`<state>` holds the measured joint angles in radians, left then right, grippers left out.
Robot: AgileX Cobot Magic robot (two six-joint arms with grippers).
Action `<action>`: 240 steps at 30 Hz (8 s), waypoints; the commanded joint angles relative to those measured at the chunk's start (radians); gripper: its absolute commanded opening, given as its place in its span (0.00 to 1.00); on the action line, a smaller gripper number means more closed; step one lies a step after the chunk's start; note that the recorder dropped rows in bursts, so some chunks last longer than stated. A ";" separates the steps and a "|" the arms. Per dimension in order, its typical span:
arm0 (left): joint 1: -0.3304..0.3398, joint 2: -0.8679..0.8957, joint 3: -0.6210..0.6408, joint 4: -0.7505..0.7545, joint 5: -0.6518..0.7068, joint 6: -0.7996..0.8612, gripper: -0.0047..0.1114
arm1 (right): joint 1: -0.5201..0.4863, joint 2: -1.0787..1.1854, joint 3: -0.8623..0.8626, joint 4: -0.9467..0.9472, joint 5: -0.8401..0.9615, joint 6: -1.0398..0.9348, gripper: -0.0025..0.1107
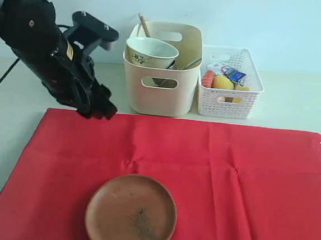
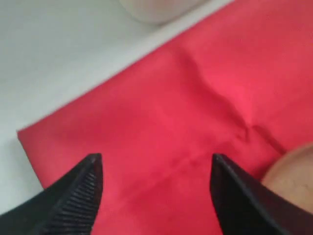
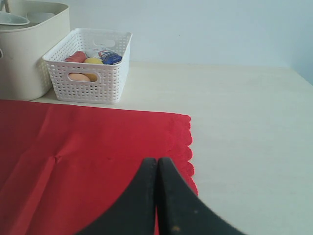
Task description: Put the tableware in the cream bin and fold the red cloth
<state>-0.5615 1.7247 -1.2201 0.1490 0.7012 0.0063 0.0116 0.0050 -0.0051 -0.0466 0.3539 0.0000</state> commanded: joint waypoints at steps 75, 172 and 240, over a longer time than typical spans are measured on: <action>0.102 0.205 0.196 -0.839 0.137 0.648 0.49 | -0.006 -0.005 0.005 -0.003 -0.012 0.000 0.02; 0.181 0.201 -0.475 -0.865 -0.607 1.245 0.04 | -0.006 -0.005 0.005 -0.003 -0.012 0.000 0.02; 0.271 0.346 -0.871 -0.392 0.520 0.275 0.04 | -0.006 -0.005 0.005 -0.003 -0.012 0.000 0.02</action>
<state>-0.2944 2.1154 -2.1473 -0.2459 1.2184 0.2978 0.0116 0.0050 -0.0051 -0.0466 0.3539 0.0000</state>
